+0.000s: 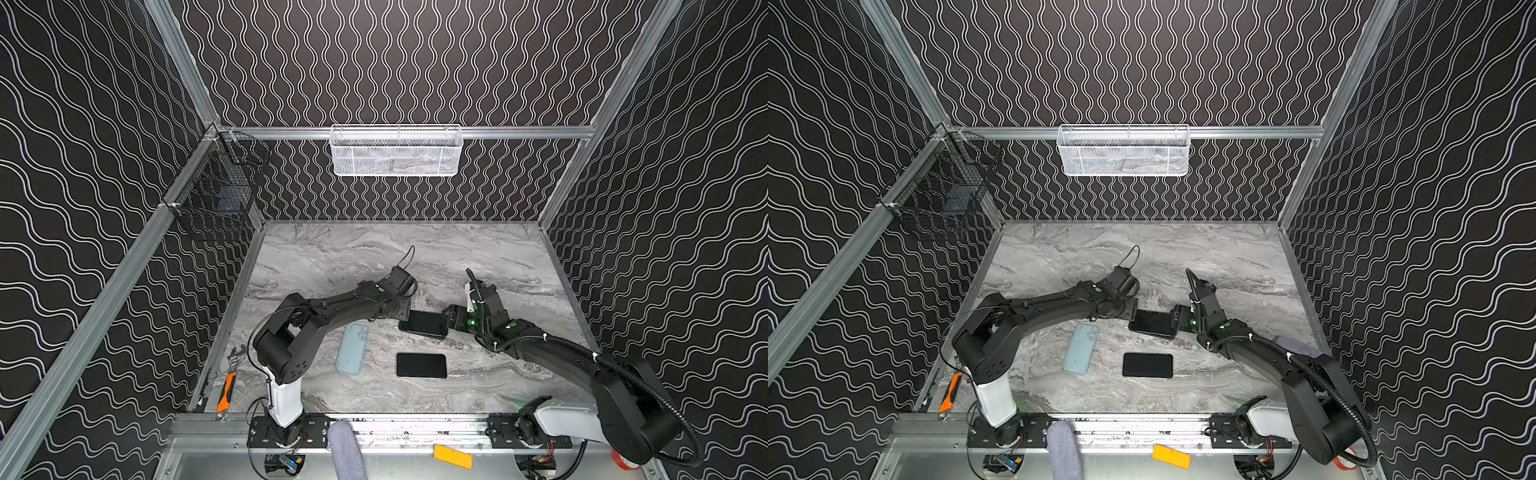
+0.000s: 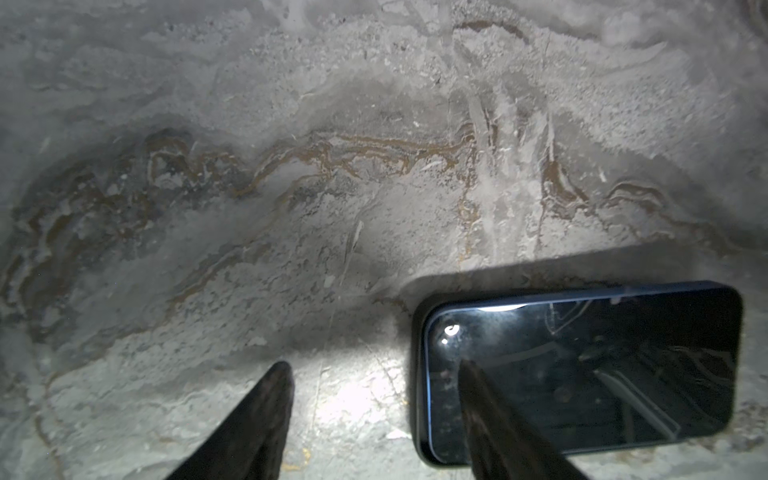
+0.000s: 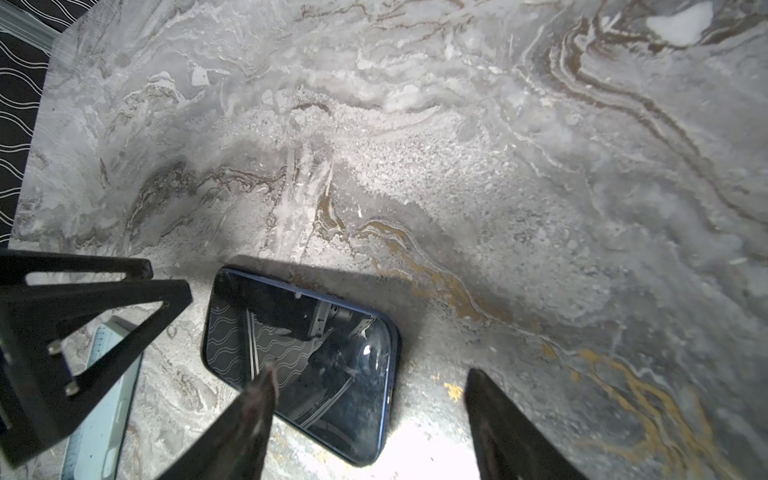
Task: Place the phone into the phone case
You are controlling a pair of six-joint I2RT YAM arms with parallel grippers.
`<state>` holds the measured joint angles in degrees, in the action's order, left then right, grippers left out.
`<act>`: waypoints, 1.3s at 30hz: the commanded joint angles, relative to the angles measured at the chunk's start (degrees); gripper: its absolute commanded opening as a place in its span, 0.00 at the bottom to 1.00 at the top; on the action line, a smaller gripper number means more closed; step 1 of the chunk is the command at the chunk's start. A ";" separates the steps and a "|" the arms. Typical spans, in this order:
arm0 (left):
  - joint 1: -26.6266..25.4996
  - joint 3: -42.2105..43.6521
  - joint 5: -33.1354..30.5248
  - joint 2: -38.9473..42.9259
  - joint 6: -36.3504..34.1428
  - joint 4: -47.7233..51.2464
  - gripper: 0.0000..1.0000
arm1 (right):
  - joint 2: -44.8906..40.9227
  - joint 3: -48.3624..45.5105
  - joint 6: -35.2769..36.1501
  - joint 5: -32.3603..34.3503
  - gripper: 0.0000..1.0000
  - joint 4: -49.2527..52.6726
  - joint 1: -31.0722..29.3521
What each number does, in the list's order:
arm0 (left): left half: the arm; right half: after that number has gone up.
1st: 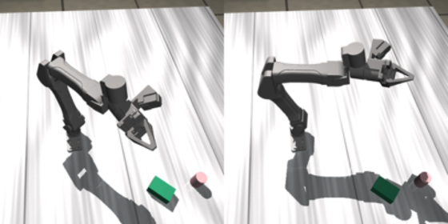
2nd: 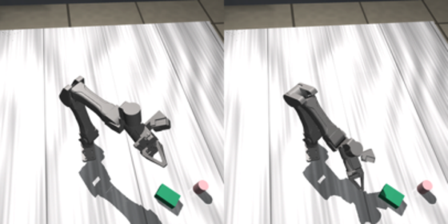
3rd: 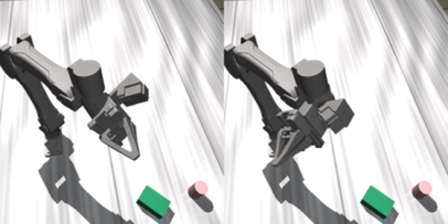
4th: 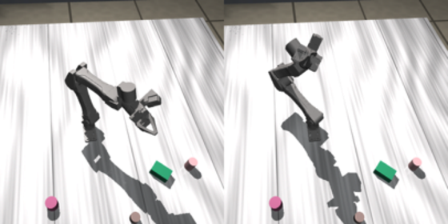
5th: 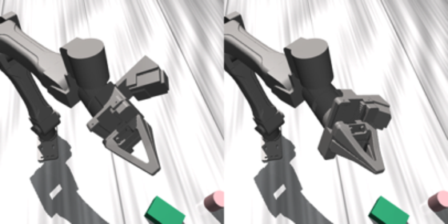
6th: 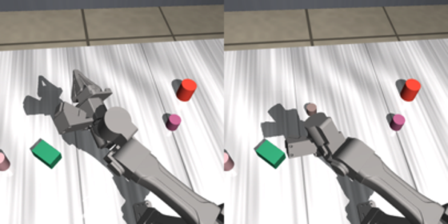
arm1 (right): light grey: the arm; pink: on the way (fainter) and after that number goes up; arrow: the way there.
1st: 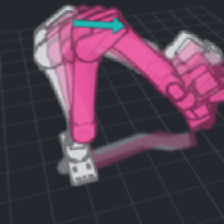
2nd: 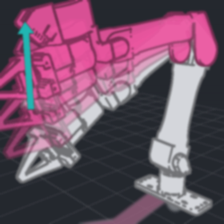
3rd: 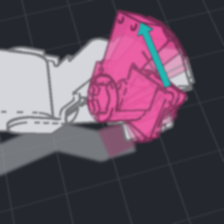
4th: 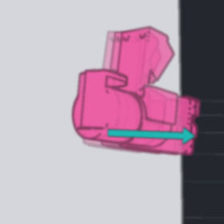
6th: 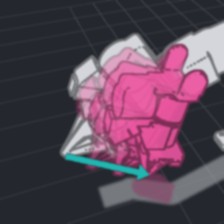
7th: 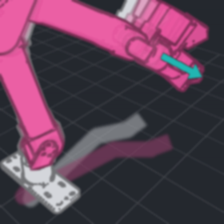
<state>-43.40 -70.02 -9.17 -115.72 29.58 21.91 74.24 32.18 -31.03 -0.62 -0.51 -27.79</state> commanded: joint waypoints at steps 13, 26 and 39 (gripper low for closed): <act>-1.60 -2.76 -3.66 -5.19 -3.22 2.52 0.67 | -0.67 -1.23 -0.06 -1.44 0.74 -1.97 2.10; -1.76 -2.32 -4.39 -6.53 -2.19 3.06 0.65 | -0.36 -1.29 0.31 -3.12 0.74 -2.28 2.42; -1.65 0.35 1.16 4.36 0.52 1.45 0.54 | -1.64 -3.07 -0.38 -4.87 0.58 -0.21 2.45</act>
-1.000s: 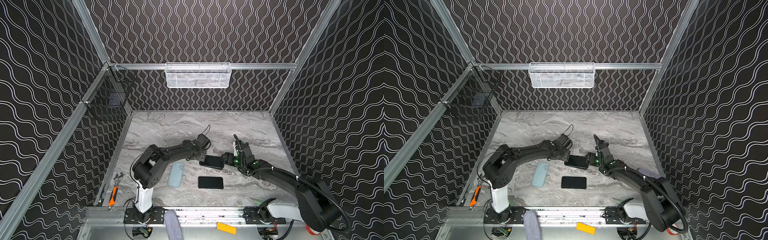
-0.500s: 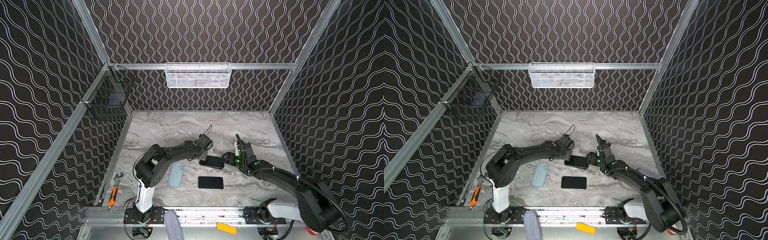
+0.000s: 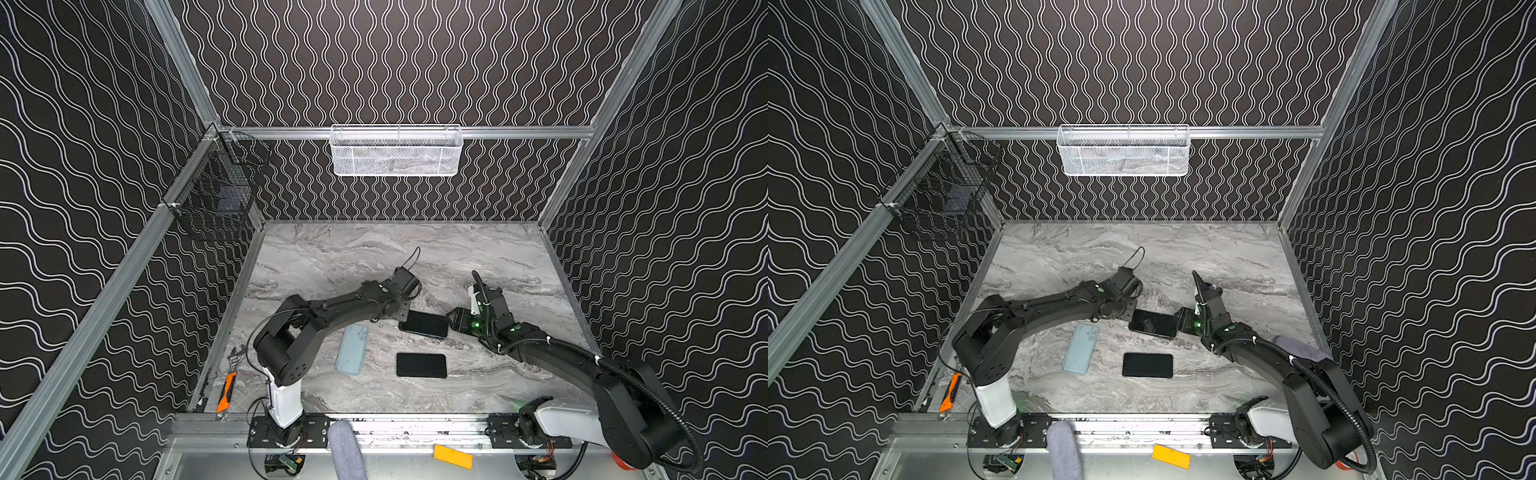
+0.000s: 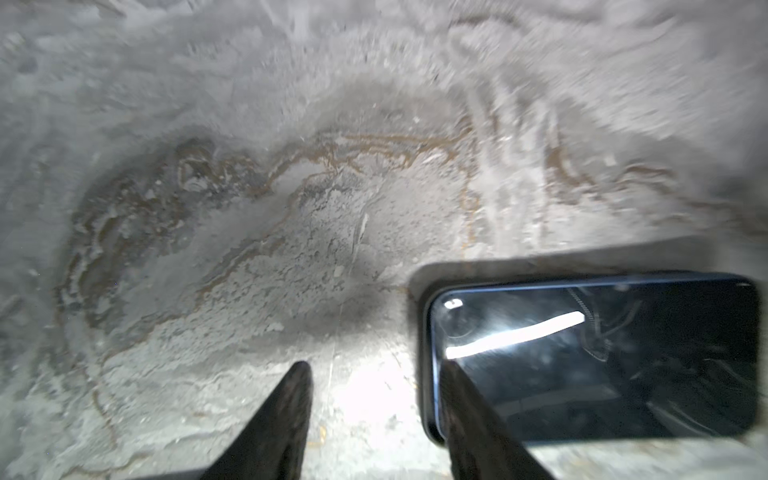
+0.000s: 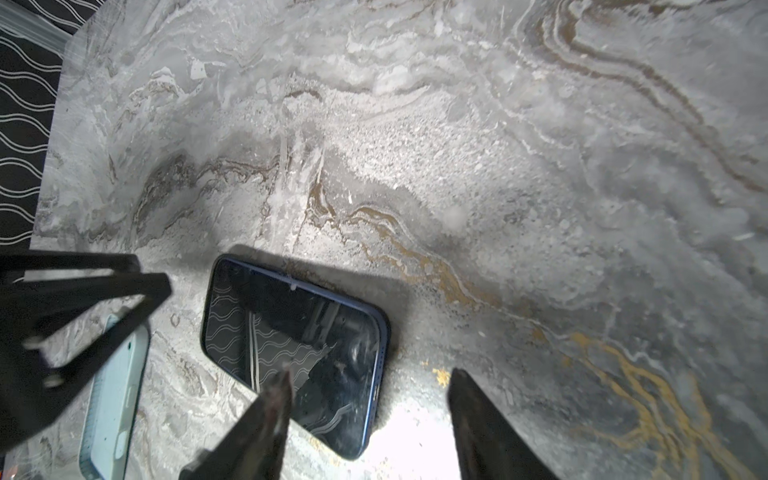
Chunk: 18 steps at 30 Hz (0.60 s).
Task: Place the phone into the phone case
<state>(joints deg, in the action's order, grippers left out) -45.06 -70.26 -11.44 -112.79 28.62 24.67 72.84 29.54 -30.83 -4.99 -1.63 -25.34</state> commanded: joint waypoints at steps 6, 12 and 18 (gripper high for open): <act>0.24 3.25 9.28 2.88 4.71 -4.14 0.55 | 1.39 -1.24 -1.84 -2.26 0.48 -0.18 -0.05; 1.48 6.21 13.40 2.56 7.90 -8.10 0.55 | 2.65 -0.72 -2.59 -2.45 0.41 -0.43 -0.61; 1.72 8.00 15.80 1.99 9.75 -11.02 0.55 | 4.45 -0.10 -3.53 -2.83 0.39 -0.92 -1.86</act>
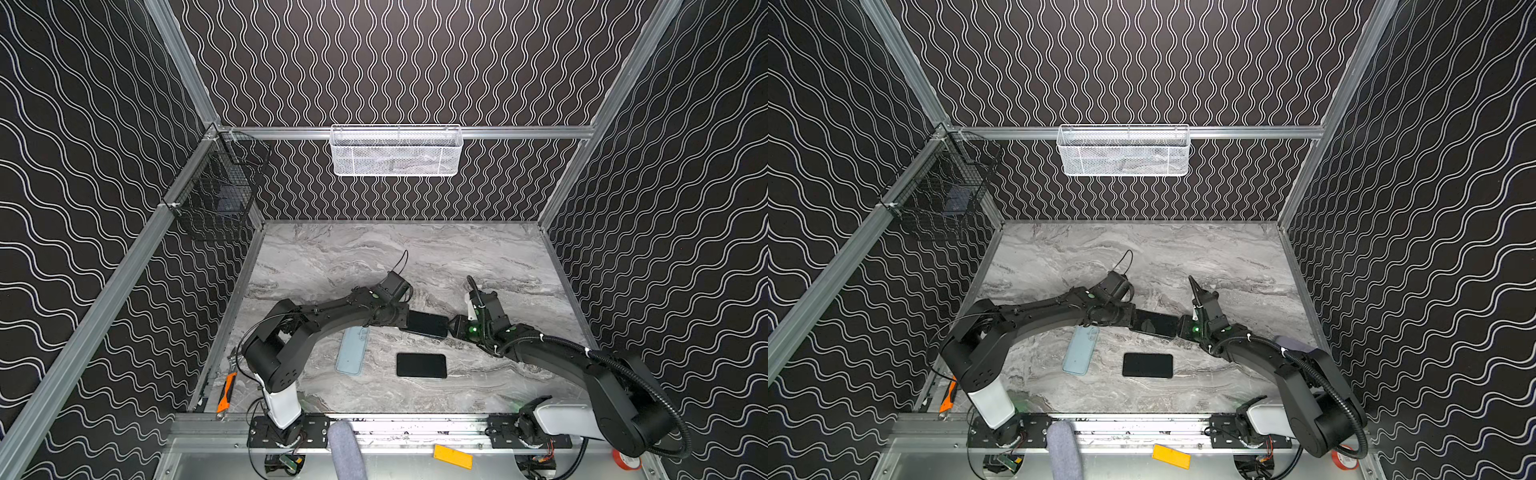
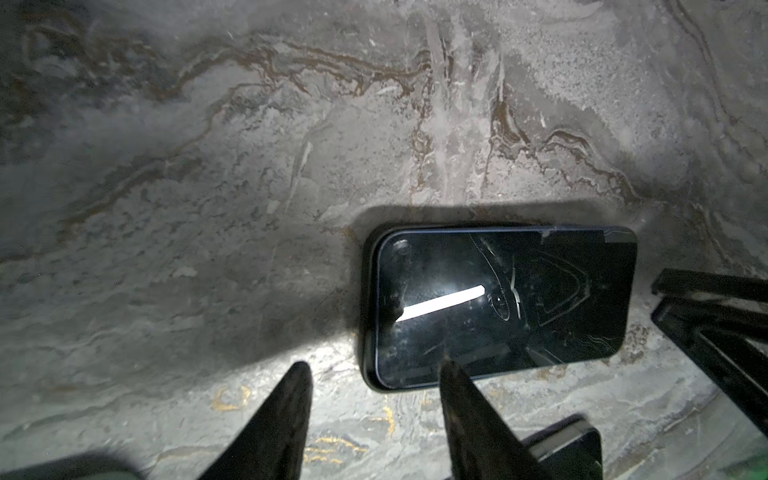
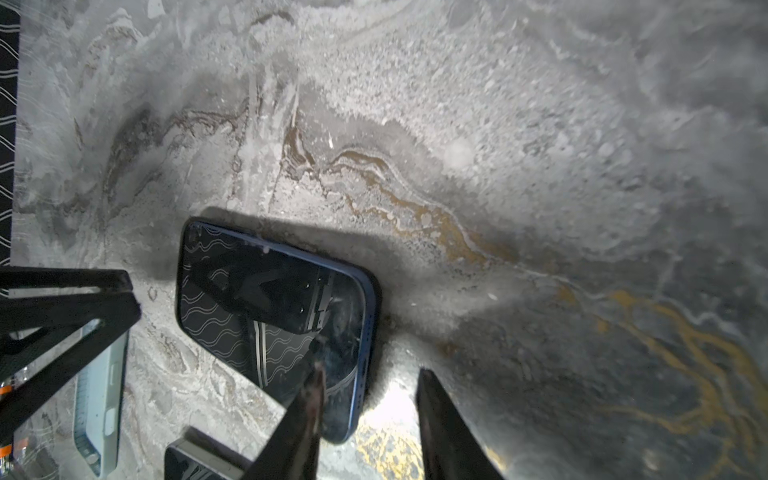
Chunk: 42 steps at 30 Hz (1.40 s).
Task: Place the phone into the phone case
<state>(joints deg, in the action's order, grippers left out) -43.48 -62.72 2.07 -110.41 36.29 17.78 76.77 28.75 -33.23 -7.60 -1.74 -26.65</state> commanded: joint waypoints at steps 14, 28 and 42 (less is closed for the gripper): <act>0.25 4.10 6.09 -0.72 4.75 -12.00 0.62 | 2.50 1.29 -2.98 0.15 0.39 -2.10 -3.22; 0.52 4.83 6.59 -1.05 5.23 -13.79 0.62 | 4.68 3.55 -2.97 1.65 0.36 -1.32 -4.37; 3.35 4.91 4.86 0.09 2.71 -13.22 0.85 | 4.87 4.43 -2.61 2.50 0.36 -0.39 -4.53</act>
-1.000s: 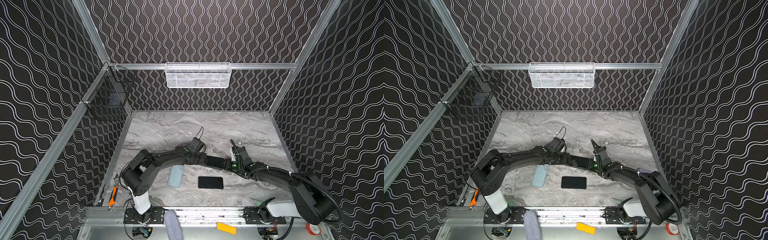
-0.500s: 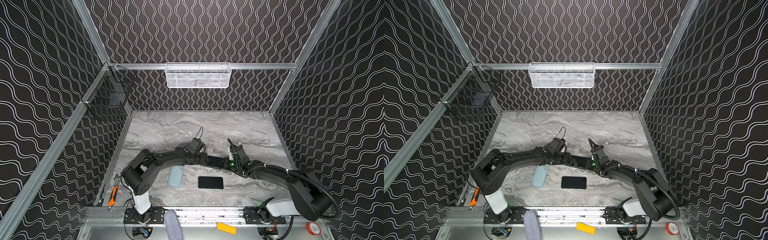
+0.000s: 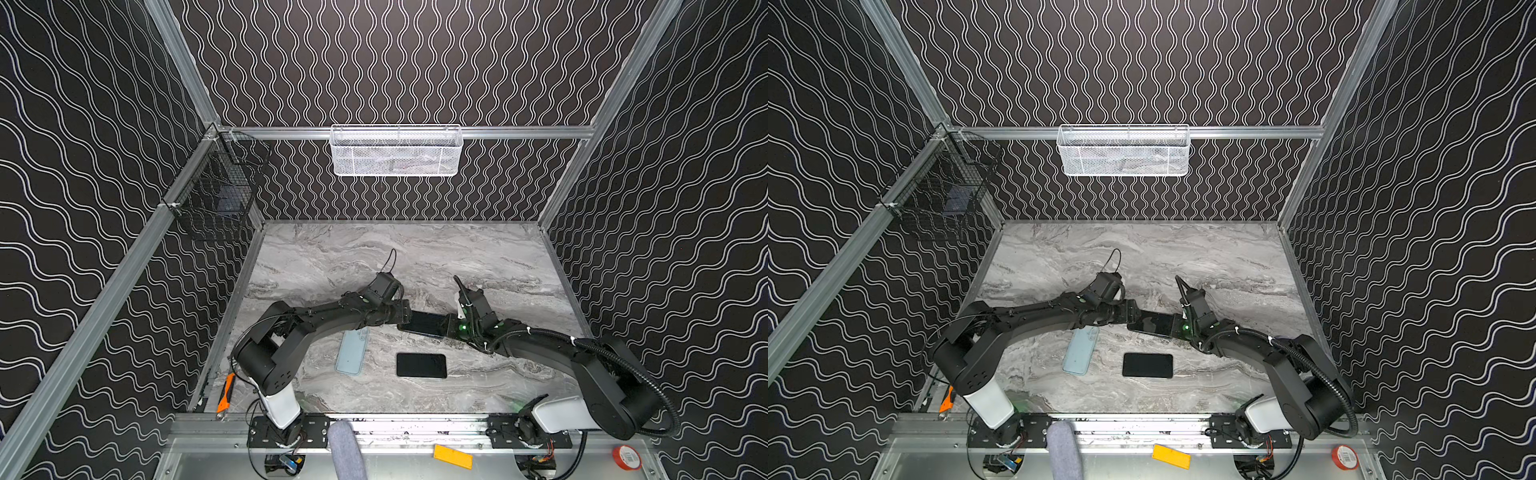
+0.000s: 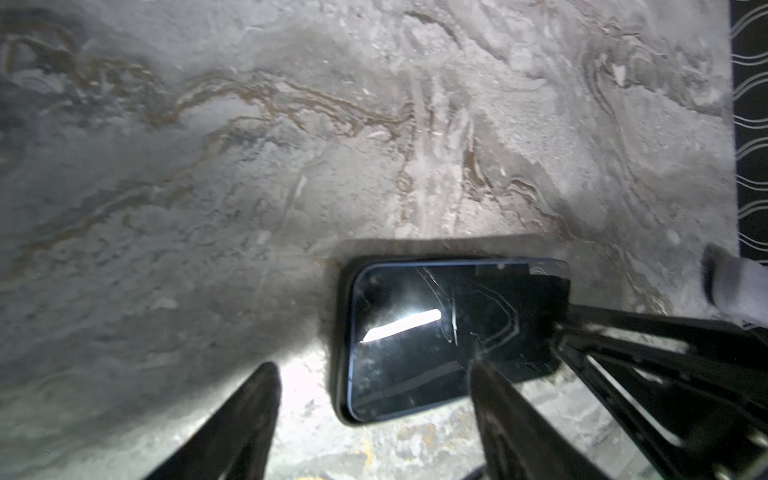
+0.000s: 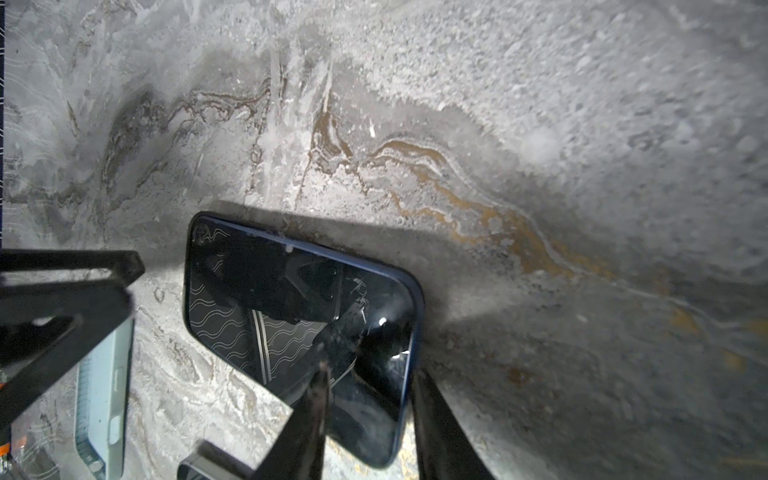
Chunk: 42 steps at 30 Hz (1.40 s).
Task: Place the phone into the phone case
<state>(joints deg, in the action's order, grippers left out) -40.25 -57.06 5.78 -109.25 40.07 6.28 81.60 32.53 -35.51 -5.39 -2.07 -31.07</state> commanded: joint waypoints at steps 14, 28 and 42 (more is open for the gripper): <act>0.34 2.43 9.46 -4.63 6.07 -11.76 0.94 | -0.06 0.52 -0.44 -0.05 0.35 -0.26 -0.50; -1.26 3.96 9.98 -3.21 6.82 -11.20 0.95 | 1.32 1.01 -1.76 1.12 0.35 -1.09 -2.99; -1.32 5.36 8.30 -1.21 6.76 -10.33 0.89 | 0.40 1.13 -1.77 3.00 0.42 0.66 -3.55</act>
<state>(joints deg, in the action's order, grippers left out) -41.25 -52.10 12.82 -110.91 46.17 -6.70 82.50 33.39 -36.84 -2.04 -1.23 -34.44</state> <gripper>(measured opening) 0.904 0.419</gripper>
